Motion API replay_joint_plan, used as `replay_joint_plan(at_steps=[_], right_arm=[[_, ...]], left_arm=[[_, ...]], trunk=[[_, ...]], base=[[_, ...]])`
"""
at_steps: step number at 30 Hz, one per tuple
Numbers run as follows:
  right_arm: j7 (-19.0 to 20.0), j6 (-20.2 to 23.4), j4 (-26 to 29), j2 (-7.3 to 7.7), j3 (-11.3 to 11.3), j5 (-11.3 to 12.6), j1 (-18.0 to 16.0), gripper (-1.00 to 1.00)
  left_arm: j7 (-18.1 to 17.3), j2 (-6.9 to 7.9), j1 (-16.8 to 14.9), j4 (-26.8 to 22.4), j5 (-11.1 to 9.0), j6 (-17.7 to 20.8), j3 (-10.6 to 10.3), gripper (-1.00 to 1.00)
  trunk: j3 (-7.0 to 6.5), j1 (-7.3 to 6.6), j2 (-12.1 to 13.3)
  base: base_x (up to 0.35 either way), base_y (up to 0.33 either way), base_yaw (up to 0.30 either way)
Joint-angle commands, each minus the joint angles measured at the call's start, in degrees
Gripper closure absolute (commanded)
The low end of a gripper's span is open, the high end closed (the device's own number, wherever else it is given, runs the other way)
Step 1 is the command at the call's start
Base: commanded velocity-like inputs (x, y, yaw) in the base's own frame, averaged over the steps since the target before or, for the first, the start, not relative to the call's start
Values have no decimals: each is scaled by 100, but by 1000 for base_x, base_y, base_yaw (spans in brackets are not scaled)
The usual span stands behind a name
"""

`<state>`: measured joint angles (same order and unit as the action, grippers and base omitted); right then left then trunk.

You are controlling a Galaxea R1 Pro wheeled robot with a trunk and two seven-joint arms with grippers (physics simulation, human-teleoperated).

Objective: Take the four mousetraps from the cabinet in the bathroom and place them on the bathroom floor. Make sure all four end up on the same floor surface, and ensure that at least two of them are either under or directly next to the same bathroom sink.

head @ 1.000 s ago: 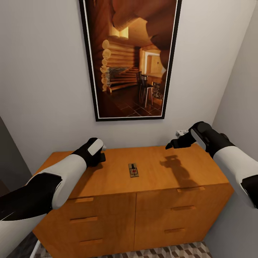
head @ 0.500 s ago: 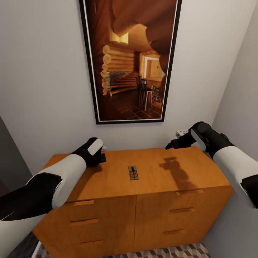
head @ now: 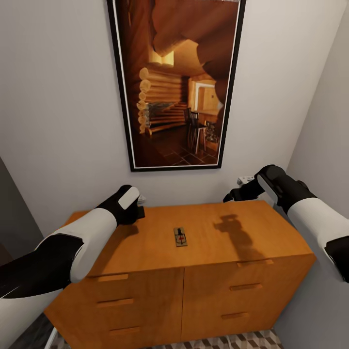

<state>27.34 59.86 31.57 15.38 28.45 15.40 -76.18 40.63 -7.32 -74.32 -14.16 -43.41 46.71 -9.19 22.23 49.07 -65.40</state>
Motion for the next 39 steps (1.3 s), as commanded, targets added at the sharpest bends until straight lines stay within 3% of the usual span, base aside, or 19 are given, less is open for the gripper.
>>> replay_joint_plan(at_steps=[1,20,28,32,39], right_arm=[[-10,14,5,7,43,42,-7,-100],[-45,14,-217,-15,21,59,6,-100],[-49,14,-446,-242,16,60,14,-100],[-52,14,-797,-490,13,61,15,-100],[-59,14,-1092,-770,12,63,15,-100]], left_arm=[[40,2,-3,-19,-44,33,-42,100],[26,-9,-4,-258,-45,213,-41,100],[-14,-1,-4,-255,-54,435,-31,100],[-303,32,-4,-246,-60,652,-24,100],[-691,114,-4,-245,-64,775,-26,100]], trunk=[[-11,-22,37],[-352,-439,799],[-496,-615,1120],[-550,-681,1240],[-550,-681,1240]], base=[[0,0,0],[0,0,0],[0,0,0],[0,0,0],[0,0,0]])
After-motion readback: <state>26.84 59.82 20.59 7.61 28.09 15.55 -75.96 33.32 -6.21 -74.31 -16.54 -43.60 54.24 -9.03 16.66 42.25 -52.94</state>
